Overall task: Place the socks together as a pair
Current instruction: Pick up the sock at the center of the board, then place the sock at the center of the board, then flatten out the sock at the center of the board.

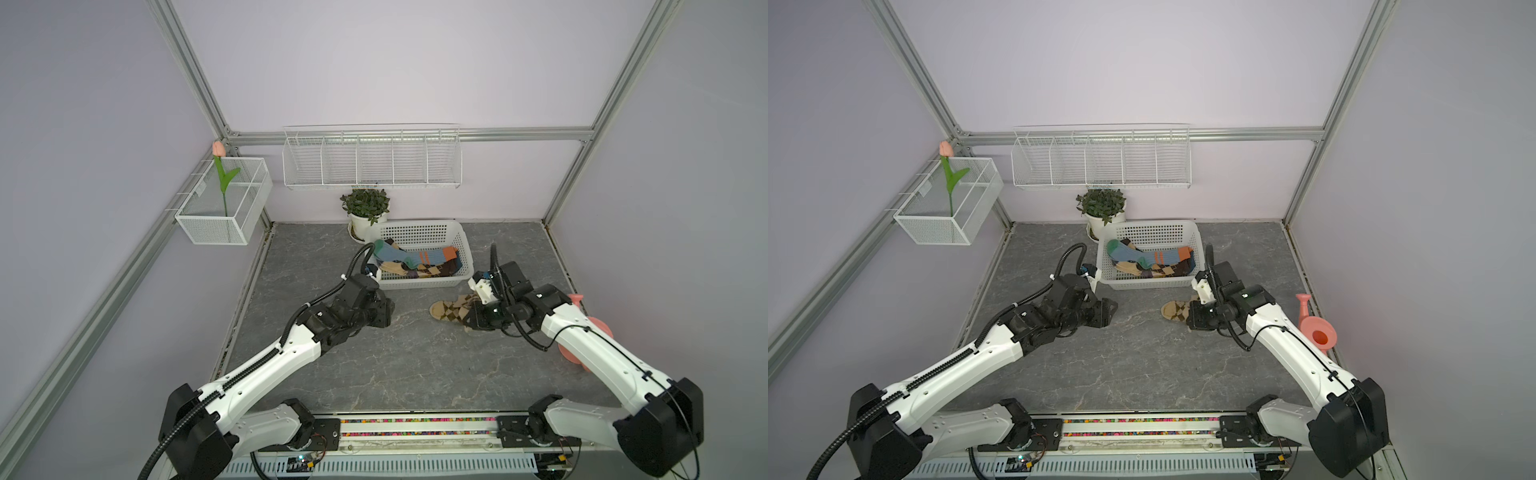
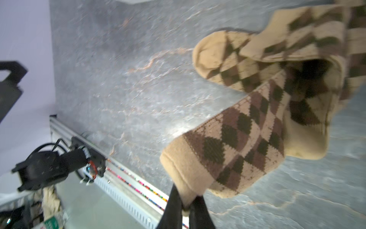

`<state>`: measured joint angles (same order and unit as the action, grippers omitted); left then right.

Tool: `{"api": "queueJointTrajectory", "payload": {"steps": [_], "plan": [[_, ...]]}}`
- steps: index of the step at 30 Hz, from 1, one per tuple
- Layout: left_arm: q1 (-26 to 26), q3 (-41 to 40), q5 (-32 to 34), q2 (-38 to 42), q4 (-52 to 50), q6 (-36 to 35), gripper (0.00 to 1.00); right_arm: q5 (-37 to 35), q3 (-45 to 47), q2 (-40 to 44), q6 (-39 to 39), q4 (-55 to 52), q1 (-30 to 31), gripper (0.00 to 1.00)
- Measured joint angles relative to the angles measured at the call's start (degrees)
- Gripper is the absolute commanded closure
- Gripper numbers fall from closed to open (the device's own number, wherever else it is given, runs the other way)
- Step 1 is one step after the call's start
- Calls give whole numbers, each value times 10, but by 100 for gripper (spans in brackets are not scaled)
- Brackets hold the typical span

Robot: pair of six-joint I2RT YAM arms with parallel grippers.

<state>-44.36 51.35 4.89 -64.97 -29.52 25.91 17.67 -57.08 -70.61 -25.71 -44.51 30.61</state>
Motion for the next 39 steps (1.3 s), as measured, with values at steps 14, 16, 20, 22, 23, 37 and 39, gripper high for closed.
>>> {"api": "queueJointTrajectory", "payload": {"steps": [14,16,20,22,23,37,39], "plan": [[10,-73,57,61,-22,31,37,70,-65,-245,-68,224,167,56],[11,-80,58,55,-21,33,37,31,-92,-236,-51,203,157,54],[11,-84,58,17,5,36,37,-77,-127,-189,-7,146,120,51],[11,-83,58,-16,23,38,37,-140,-139,-176,12,116,99,49],[11,-81,56,-37,28,38,37,-174,-143,-174,23,103,89,49],[5,-31,-12,-257,113,-8,37,-326,-130,-265,83,58,84,47],[-2,-19,-16,-282,121,-12,38,-332,-130,-271,86,58,90,47]]}}
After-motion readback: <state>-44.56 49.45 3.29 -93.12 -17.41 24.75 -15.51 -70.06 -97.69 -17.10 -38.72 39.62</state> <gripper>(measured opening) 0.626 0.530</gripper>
